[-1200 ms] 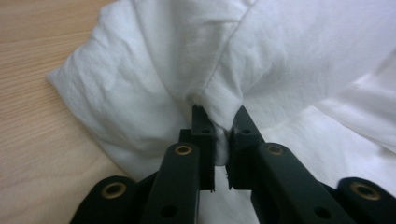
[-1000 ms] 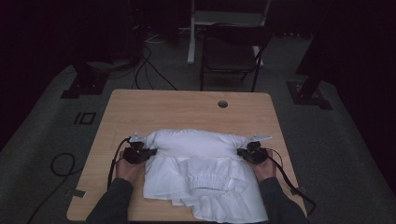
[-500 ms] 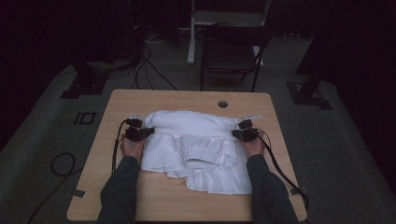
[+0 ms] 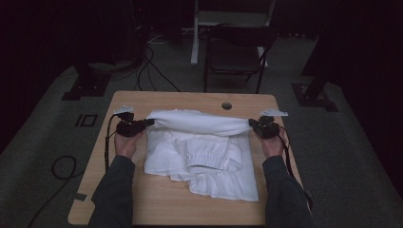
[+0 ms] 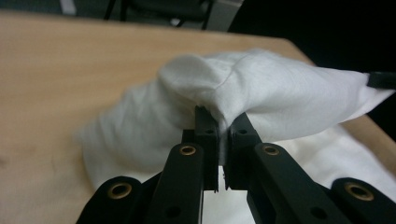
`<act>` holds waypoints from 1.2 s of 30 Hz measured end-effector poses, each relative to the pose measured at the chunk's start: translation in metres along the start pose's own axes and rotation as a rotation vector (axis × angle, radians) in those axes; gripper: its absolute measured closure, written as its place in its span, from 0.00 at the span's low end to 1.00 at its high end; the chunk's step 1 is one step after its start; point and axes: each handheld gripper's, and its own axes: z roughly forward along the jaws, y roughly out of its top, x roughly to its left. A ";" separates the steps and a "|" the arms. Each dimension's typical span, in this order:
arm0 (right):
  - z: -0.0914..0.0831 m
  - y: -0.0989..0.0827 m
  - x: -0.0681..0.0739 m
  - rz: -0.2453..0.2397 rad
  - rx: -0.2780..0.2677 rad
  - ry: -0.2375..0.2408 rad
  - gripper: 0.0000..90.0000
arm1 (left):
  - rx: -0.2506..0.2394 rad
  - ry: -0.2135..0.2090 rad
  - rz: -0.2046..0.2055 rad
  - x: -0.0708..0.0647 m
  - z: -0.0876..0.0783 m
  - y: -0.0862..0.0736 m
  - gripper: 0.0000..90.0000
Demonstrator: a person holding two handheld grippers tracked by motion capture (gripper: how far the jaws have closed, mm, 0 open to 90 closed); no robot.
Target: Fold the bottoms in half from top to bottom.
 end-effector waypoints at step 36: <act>-0.110 -0.123 0.036 -0.043 0.128 0.234 0.99 | 0.288 -0.176 0.048 -0.052 -0.074 -0.139 0.95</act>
